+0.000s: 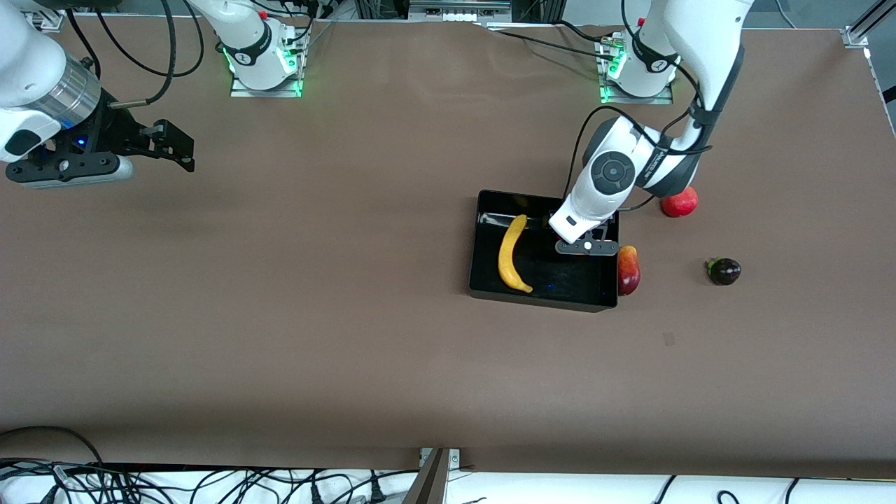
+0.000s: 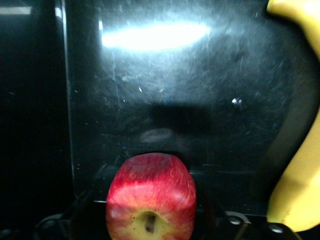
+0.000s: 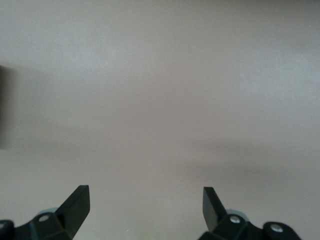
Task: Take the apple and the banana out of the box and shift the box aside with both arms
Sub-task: 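Lower the left gripper and close it on the small apple, then lift the apple out of the tray and set it beside the mango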
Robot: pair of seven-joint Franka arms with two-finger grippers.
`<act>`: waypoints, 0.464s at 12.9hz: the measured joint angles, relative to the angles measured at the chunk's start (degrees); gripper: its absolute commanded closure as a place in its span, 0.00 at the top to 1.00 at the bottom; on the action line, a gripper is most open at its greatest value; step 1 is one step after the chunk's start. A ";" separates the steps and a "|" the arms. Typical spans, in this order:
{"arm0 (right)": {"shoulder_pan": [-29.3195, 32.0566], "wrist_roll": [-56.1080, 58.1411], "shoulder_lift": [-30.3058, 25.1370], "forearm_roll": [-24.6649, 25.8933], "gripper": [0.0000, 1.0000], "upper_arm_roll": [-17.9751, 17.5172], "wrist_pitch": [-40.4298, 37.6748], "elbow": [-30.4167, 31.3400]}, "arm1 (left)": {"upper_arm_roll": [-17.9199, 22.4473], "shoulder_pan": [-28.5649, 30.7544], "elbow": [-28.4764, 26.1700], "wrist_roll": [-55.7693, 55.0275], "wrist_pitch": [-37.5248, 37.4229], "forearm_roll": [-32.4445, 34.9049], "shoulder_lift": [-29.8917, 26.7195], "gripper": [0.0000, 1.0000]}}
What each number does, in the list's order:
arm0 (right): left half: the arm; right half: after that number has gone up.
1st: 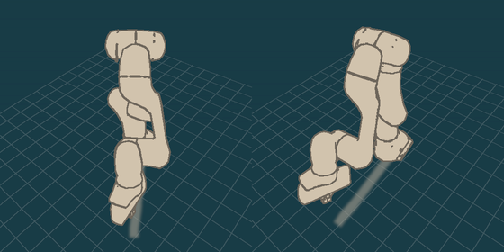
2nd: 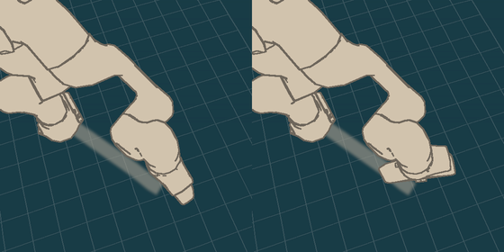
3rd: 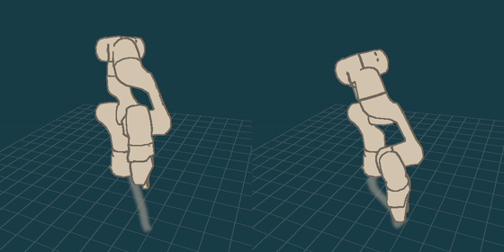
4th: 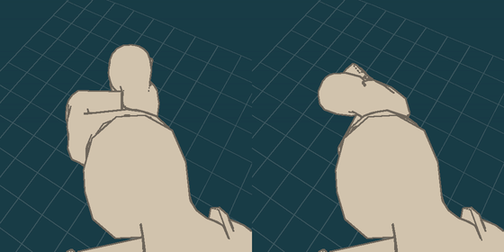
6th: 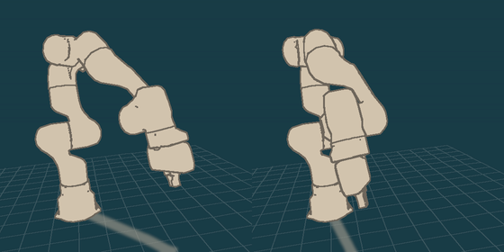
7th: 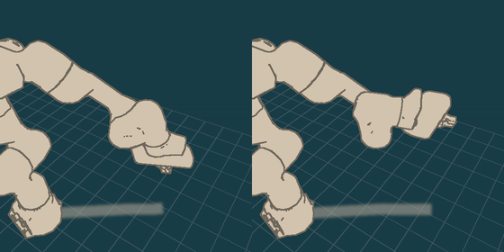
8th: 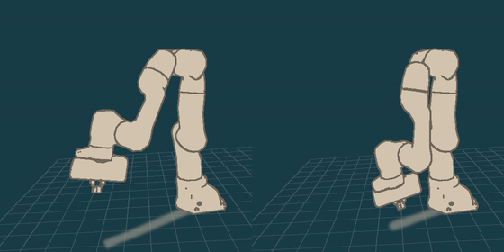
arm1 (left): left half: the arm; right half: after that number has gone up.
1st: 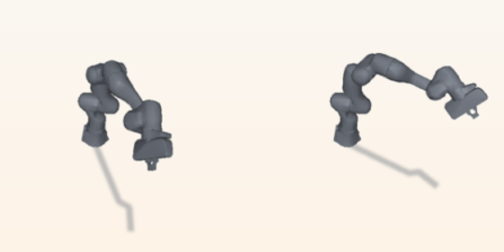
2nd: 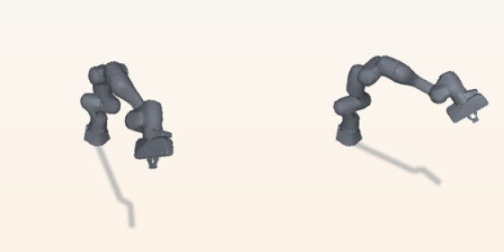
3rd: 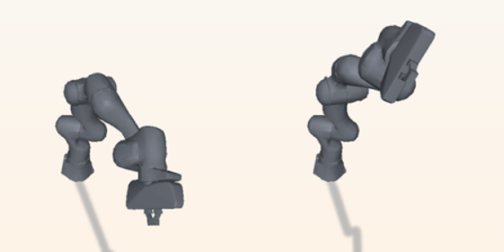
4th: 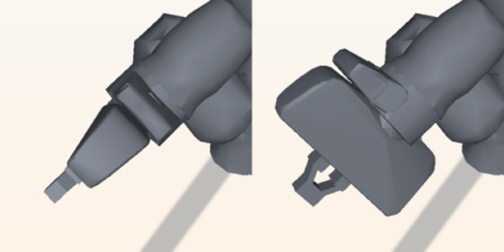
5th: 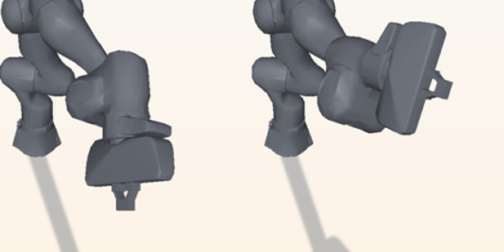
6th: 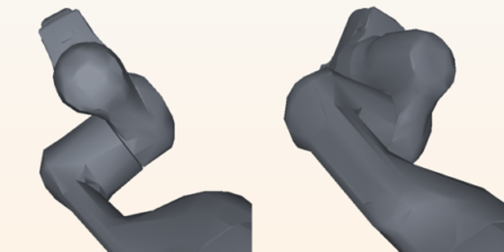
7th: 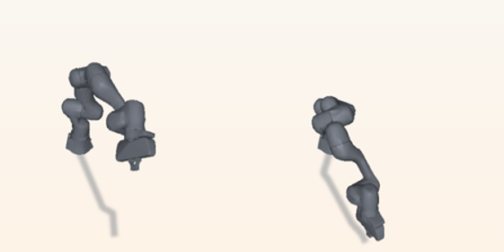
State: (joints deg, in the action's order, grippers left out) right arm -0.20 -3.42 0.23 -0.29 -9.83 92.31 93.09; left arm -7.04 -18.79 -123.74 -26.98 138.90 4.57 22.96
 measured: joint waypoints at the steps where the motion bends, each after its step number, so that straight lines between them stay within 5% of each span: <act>1: -0.10 0.00 0.00 0.00 1.00 0.00 -0.05 0.00 | -0.04 -0.09 -0.04 -0.06 0.08 0.22 0.19 0.00; 6: -0.17 0.00 0.23 0.00 1.00 0.00 -1.23 0.00 | 0.19 0.53 3.08 -0.12 -4.02 0.34 -1.65 0.00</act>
State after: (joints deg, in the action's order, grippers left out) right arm -0.37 -3.41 0.46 -0.28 -9.84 91.08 93.10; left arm -6.85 -18.26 -120.66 -27.10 134.87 4.91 21.31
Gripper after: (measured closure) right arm 0.000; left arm 0.335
